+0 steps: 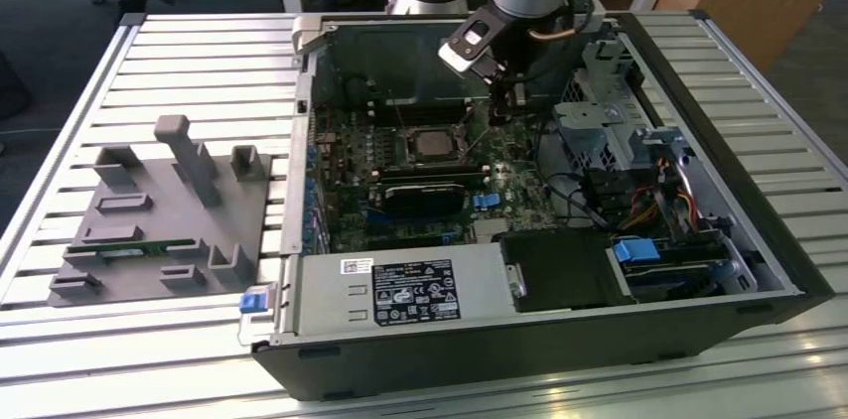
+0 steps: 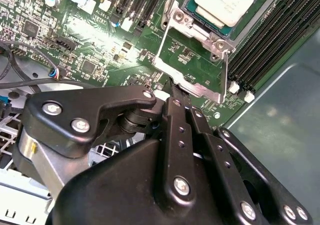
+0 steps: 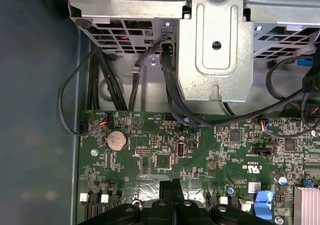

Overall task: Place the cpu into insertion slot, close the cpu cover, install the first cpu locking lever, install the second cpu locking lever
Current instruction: 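Close the cpu cover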

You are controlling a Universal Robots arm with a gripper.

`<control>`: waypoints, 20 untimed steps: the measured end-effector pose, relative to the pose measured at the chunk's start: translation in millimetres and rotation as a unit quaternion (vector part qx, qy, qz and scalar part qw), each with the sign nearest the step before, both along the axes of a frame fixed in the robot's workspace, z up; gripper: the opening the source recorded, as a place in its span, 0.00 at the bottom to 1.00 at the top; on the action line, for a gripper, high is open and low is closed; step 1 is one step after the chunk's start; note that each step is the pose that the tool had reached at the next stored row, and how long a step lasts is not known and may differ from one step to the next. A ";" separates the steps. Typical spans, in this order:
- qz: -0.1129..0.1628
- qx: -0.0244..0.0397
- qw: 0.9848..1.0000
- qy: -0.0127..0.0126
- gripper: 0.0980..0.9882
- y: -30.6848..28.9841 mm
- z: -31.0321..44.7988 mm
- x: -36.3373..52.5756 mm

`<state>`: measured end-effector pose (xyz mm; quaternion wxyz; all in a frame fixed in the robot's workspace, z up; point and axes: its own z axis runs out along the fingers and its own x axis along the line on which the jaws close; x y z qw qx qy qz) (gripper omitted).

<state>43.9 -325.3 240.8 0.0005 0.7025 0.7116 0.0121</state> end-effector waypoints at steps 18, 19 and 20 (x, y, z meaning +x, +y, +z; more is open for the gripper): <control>0.000 0.000 1.000 0.000 0.01 0.0 0.0 -4.5; 0.000 0.000 1.000 0.000 0.01 0.0 0.0 -4.8; 0.000 0.000 1.000 0.000 0.01 0.0 0.0 -5.0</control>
